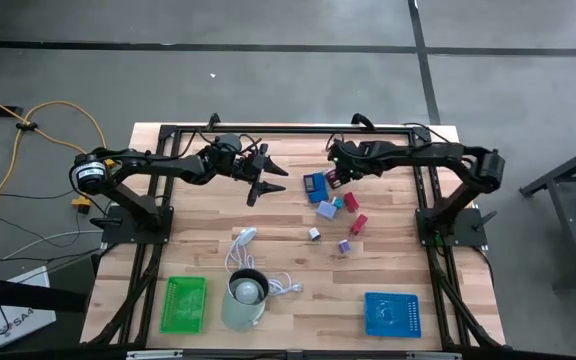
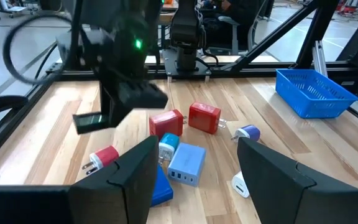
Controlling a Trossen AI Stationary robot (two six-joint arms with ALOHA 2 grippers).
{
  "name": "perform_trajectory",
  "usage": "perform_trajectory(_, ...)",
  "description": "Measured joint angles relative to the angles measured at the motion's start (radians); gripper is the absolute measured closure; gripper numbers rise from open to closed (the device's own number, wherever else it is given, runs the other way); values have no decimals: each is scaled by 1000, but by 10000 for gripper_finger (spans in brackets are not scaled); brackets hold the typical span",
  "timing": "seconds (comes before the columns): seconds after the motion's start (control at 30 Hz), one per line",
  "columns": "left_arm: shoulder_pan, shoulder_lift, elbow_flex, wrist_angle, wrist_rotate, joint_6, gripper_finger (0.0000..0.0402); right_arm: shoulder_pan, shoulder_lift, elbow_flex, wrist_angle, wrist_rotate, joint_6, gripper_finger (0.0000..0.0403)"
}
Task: Pick & Place Office items
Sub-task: Put the black digital timer into the green basket
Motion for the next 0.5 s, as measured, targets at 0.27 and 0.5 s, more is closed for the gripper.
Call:
perform_trajectory(0.27,0,0,0,1,0,0,189,32,-126,0,26,-87,-96,255)
perform_trajectory(0.5,0,0,0,3,0,0,189,102,-149,0,56,-129,-122,256)
